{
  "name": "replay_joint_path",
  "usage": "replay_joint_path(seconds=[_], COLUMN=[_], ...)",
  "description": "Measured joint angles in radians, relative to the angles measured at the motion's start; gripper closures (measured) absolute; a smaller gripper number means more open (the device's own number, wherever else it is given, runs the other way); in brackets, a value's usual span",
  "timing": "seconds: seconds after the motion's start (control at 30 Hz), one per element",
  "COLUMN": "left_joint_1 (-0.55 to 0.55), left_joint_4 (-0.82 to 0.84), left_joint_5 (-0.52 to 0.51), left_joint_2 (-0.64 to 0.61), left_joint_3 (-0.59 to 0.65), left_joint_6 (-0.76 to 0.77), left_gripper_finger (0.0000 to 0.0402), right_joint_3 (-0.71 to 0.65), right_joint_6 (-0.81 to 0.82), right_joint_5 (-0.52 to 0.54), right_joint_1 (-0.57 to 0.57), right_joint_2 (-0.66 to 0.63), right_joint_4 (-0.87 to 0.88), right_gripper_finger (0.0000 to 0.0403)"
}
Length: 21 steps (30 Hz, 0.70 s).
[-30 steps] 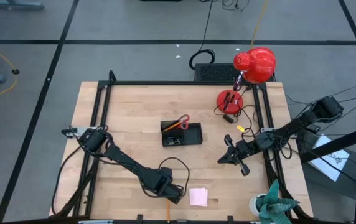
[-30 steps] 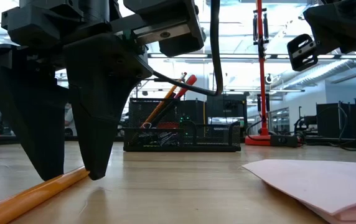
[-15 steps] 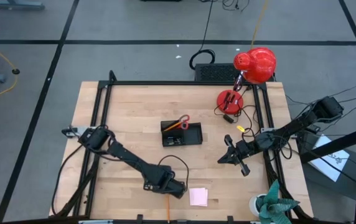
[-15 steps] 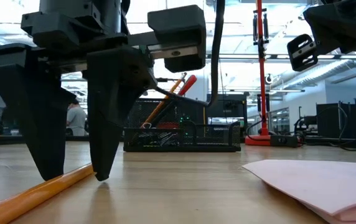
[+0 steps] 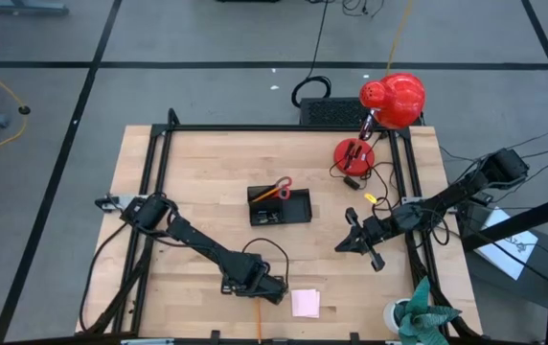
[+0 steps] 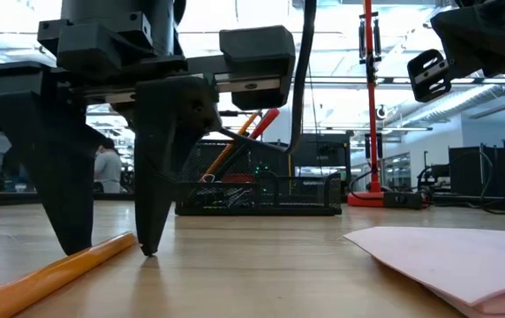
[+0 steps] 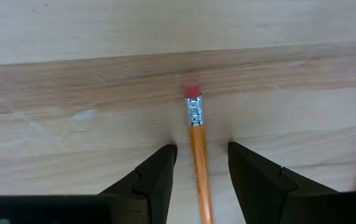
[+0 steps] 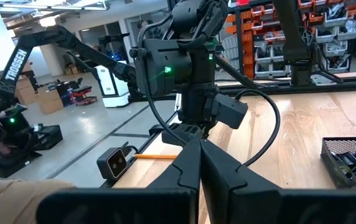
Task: Pick and place office supplies into organizer
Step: Put the pencil into the desk organizer
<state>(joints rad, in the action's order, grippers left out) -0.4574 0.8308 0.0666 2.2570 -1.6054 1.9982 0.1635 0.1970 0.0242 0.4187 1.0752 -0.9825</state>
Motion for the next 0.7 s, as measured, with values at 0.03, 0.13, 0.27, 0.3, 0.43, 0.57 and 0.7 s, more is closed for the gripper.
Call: replay_joint_path(seconds=[0.03, 0.13, 0.27, 0.3, 0.43, 0.57, 0.7], left_joint_1=[0.000, 0.000, -0.011, -0.012, -0.017, -0.017, -0.016], left_joint_4=[-0.007, -0.024, -0.026, -0.026, -0.012, -0.017, -0.024], left_joint_5=[0.000, 0.001, -0.010, -0.016, -0.038, -0.038, -0.028], left_joint_2=[0.000, 0.000, 0.000, 0.000, 0.000, 0.000, 0.000], left_joint_3=[0.000, 0.000, 0.000, 0.000, 0.000, 0.000, 0.000], left_joint_6=[-0.005, -0.010, -0.006, -0.006, -0.019, -0.037, -0.067], left_gripper_finger=[0.0238, 0.0238, 0.0238, 0.0238, 0.0238, 0.0238, 0.0238], right_joint_3=[0.000, 0.000, 0.000, 0.000, 0.000, 0.000, 0.000], right_joint_6=[0.000, 0.000, 0.000, 0.000, 0.000, 0.000, 0.000], right_joint_5=[0.000, 0.000, 0.000, 0.000, 0.000, 0.000, 0.000], right_joint_1=[0.000, 0.000, 0.000, 0.000, 0.000, 0.000, 0.000], right_joint_2=[0.000, 0.000, 0.000, 0.000, 0.000, 0.000, 0.000], right_joint_4=[0.000, 0.002, 0.008, 0.008, 0.008, 0.008, 0.008], right_gripper_finger=[0.0399, 0.0399, 0.0399, 0.0399, 0.0399, 0.0399, 0.0399])
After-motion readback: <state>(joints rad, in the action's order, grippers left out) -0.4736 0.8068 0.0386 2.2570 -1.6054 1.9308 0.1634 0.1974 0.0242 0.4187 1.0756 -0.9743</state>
